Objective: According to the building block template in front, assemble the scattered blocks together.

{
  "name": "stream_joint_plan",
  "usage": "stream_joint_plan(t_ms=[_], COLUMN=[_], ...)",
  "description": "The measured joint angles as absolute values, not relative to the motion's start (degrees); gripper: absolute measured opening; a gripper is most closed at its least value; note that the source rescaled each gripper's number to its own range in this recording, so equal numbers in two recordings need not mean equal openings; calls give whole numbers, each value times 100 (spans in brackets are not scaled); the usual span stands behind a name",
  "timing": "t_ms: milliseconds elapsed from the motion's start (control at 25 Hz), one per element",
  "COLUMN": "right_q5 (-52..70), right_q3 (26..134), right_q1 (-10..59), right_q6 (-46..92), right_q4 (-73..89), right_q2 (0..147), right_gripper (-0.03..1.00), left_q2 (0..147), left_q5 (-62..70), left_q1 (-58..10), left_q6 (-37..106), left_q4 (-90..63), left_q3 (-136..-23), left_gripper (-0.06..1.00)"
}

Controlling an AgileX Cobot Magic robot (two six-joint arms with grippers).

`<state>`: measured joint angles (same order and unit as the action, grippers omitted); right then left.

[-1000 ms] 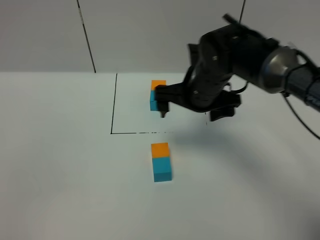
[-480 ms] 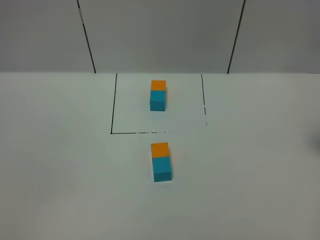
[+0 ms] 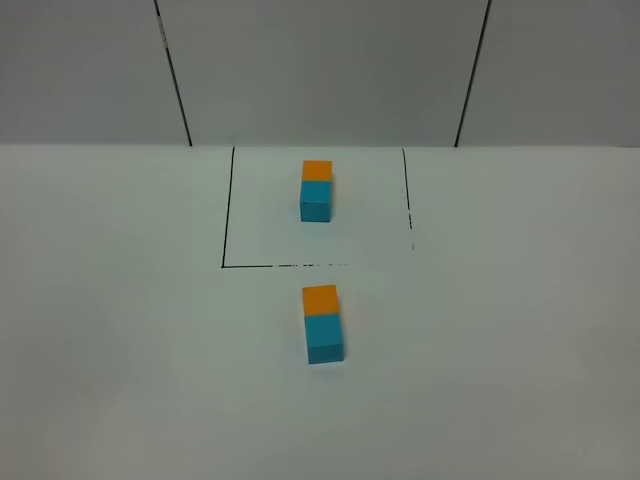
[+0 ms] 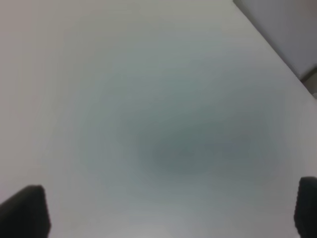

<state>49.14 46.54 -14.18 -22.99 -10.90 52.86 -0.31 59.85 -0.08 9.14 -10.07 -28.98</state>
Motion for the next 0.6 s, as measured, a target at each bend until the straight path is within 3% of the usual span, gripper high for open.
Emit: stream_joint_plan(t_ms=[200, 600], right_q5=[5213, 6174], right_q3=[4032, 3590], right_q1=[-1353, -536], right_q6=[-1883, -1027], right_q4=[-997, -671], right_q2=[3851, 1820], right_gripper=[100, 100], left_q2=[-31, -31], left_q5=[5985, 5985], left_q1=[-8, -8], left_q6=[914, 909], left_q4=[-1007, -1007], left_q3=[-2898, -2898], left_gripper=[48, 48])
